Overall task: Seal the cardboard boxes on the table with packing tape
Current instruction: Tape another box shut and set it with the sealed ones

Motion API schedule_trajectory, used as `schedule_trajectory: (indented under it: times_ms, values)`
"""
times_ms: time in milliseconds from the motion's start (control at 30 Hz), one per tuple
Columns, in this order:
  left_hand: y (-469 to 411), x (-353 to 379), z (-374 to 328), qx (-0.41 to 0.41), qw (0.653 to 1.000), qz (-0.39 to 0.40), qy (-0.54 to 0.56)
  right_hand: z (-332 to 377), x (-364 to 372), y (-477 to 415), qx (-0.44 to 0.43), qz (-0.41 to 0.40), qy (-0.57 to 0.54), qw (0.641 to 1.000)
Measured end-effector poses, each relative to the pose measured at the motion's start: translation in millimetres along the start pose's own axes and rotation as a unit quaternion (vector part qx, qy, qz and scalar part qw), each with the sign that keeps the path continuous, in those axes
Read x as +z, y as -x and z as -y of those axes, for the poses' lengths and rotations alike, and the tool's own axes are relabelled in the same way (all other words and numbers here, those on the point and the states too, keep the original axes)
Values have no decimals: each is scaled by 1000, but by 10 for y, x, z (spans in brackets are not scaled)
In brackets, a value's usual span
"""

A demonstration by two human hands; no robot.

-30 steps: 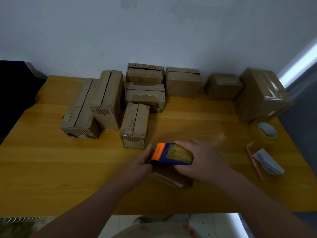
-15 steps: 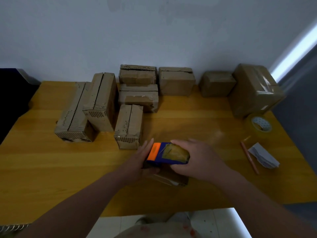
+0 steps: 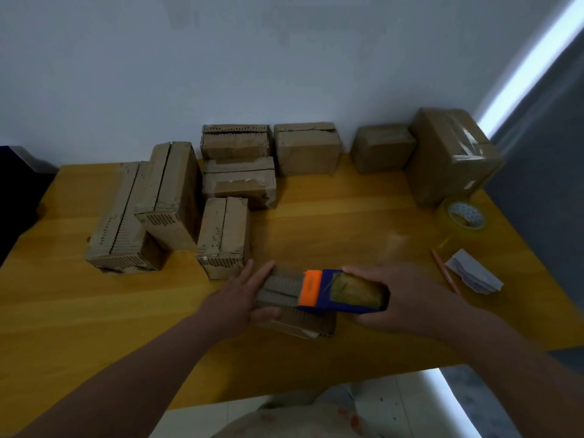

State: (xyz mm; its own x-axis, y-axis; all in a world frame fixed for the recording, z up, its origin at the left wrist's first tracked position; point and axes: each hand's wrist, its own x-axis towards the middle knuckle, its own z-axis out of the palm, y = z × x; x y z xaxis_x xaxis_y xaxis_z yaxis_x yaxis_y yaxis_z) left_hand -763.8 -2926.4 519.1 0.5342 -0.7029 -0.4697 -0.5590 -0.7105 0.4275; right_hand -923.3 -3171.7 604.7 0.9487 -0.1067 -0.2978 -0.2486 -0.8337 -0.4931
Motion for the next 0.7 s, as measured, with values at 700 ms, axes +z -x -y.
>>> schedule_trajectory:
  times_ms: [700]
  values:
    - [95,-44,-18,93,970,-77,-211,-4,493,-184,-34,-56,-45,997]
